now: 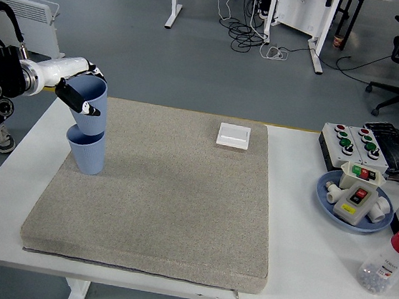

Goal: Push cup pick cup insert cup

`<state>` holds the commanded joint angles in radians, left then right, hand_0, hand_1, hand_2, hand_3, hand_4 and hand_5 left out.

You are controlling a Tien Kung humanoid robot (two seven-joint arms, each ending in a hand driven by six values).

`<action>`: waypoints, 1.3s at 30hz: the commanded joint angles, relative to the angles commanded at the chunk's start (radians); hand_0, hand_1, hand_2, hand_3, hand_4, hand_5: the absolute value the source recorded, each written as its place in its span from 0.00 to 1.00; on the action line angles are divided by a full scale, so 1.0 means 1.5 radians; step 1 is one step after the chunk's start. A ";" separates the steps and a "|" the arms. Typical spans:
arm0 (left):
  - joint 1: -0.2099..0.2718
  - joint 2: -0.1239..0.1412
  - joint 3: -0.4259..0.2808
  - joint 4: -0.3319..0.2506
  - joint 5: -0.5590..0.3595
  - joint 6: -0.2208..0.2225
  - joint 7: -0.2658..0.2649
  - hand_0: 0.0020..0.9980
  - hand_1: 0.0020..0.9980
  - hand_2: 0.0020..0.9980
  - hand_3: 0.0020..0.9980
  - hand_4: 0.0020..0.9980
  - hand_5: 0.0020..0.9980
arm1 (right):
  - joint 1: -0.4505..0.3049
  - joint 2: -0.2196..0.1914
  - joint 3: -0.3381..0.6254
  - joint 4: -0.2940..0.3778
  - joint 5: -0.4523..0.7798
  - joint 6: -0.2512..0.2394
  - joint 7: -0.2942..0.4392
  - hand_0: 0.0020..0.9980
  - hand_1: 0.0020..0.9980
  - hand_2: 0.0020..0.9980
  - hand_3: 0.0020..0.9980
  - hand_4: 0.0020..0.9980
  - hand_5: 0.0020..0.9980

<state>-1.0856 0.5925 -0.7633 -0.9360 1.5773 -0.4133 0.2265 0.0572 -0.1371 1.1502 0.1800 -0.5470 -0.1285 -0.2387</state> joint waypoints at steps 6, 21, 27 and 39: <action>-0.002 -0.003 0.010 0.014 0.001 0.002 -0.003 0.50 0.52 0.52 0.44 0.37 0.00 | -0.001 0.000 -0.001 0.000 0.000 0.000 0.000 0.73 0.65 0.65 0.58 0.13 0.48; -0.002 -0.013 0.028 0.064 -0.004 0.022 -0.044 0.50 0.53 0.53 0.45 0.42 0.00 | 0.002 0.000 -0.005 0.000 0.004 0.001 0.000 0.73 0.65 0.65 0.58 0.13 0.48; -0.001 -0.016 0.029 0.082 -0.008 0.023 -0.048 0.47 0.56 0.56 0.48 0.54 0.00 | 0.003 -0.001 -0.005 0.000 0.005 0.001 0.000 0.73 0.65 0.65 0.58 0.13 0.48; 0.004 -0.025 0.036 0.101 -0.019 0.029 -0.060 0.66 0.76 0.90 0.82 0.92 0.38 | 0.004 -0.001 -0.005 0.000 0.004 0.001 0.000 0.73 0.65 0.65 0.58 0.13 0.48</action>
<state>-1.0801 0.5557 -0.7096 -0.7845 1.5486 -0.3698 0.1363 0.0638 -0.1382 1.1431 0.1800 -0.5414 -0.1269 -0.2383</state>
